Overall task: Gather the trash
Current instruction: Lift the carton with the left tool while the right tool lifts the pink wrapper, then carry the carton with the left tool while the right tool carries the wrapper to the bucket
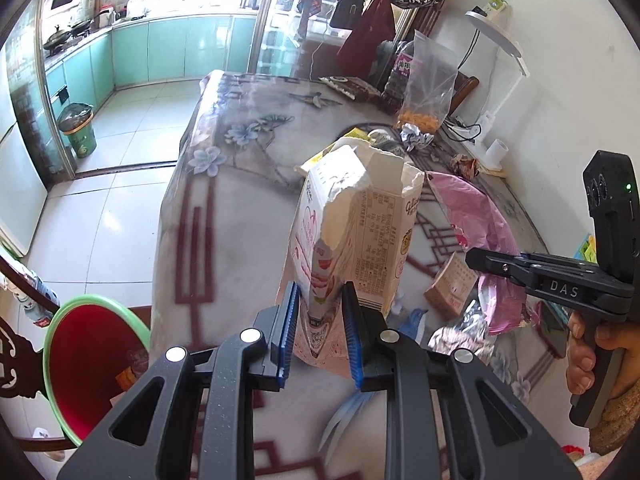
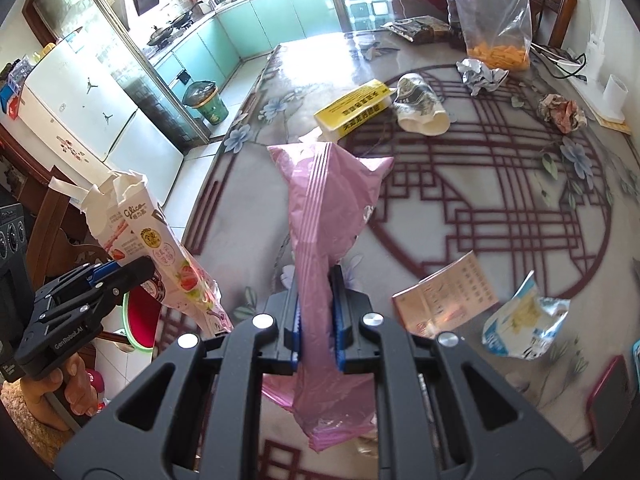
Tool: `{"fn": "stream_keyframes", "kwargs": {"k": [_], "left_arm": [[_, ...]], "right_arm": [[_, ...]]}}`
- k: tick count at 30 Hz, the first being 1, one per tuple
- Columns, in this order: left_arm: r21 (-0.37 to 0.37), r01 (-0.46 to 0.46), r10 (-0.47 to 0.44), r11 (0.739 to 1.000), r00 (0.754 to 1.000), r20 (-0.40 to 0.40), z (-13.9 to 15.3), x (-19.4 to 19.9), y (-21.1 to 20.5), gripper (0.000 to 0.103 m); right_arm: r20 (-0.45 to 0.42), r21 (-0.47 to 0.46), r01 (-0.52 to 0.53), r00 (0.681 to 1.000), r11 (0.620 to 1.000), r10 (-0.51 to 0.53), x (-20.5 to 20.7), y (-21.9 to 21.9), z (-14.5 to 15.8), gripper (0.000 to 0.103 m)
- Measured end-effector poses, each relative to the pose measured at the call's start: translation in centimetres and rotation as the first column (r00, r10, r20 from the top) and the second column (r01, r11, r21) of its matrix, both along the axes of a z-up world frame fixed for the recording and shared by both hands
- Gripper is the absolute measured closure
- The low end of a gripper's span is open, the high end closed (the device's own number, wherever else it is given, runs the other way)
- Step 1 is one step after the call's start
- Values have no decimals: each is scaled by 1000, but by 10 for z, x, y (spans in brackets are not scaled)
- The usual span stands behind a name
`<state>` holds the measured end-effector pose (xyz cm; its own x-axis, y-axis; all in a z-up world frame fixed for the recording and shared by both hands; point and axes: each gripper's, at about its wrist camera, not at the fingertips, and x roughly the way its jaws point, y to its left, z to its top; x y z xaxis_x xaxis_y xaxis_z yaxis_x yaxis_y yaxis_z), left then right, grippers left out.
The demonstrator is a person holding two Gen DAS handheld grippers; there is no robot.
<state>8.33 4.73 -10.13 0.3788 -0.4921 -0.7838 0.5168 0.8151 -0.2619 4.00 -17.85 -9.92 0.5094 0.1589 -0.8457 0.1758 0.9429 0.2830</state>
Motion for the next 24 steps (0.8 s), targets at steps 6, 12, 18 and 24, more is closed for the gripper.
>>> {"fn": "stream_keyframes", "kwargs": {"k": [6, 12, 18, 24], "left_arm": [[2, 30, -30, 1000, 1000, 1, -2, 2, 16, 83], [-4, 50, -50, 999, 999, 15, 1, 6, 30, 83], [2, 41, -41, 999, 999, 7, -4, 10, 52, 83], [11, 10, -10, 1000, 1000, -1, -8, 12, 79, 83]], "right_arm": [[0, -4, 18, 1000, 1000, -18, -5, 18, 2, 90], [5, -9, 28, 1000, 1000, -28, -5, 36, 6, 90], [0, -9, 17, 1000, 1000, -17, -2, 58, 4, 90], [-3, -5, -16, 1000, 1000, 16, 7, 82, 2, 90]]}}
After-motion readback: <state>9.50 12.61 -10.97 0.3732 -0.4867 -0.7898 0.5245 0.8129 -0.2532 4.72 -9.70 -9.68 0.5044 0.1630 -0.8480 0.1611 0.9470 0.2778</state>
